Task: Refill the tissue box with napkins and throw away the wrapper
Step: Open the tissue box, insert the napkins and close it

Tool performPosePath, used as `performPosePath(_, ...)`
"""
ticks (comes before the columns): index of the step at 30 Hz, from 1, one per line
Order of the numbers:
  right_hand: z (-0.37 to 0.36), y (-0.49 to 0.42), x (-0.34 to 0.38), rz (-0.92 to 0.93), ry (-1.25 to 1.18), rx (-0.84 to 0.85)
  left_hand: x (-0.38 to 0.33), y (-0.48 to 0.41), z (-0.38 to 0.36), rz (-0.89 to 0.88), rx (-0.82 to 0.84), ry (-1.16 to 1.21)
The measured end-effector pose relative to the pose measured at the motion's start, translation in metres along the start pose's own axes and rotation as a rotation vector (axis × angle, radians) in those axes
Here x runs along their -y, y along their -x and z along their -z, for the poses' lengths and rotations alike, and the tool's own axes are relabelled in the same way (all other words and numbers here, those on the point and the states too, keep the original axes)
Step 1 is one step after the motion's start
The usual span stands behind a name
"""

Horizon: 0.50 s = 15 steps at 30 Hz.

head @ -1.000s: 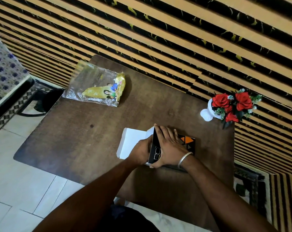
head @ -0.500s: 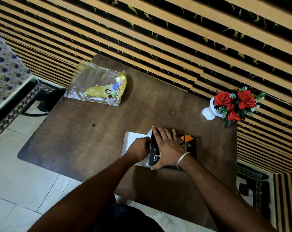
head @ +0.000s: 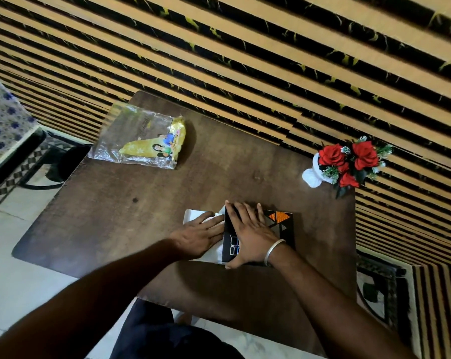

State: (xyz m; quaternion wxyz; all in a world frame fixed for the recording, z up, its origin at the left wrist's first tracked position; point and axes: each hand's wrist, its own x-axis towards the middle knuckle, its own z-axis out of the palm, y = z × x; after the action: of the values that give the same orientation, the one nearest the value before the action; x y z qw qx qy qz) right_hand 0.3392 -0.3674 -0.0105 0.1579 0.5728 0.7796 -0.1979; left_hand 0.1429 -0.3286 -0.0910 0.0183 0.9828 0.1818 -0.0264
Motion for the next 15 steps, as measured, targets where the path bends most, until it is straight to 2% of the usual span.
performPosePath(3, 0.0, 0.0, 0.001, -0.005, 0.011, -0.008, 0.008, -0.004, 0.005, -0.024, 0.179, -0.078)
performPosePath(8, 0.002, -0.001, 0.002, -0.033, -0.013, 0.009, -0.01, -0.016, 0.015, 0.046, 0.378, -0.156)
performPosePath(12, 0.001, -0.002, 0.002, -0.033, -0.005, 0.001, -0.013, -0.016, 0.014, -0.145, 0.226, -0.108)
performPosePath(13, 0.0, -0.002, 0.002, -0.033, -0.007, -0.002, -0.013, -0.018, 0.015, -0.146, 0.198, -0.062)
performPosePath(15, -0.002, -0.004, 0.0, -0.035, -0.023, -0.005, -0.014, -0.03, 0.009, -0.009, 0.264, 0.108)
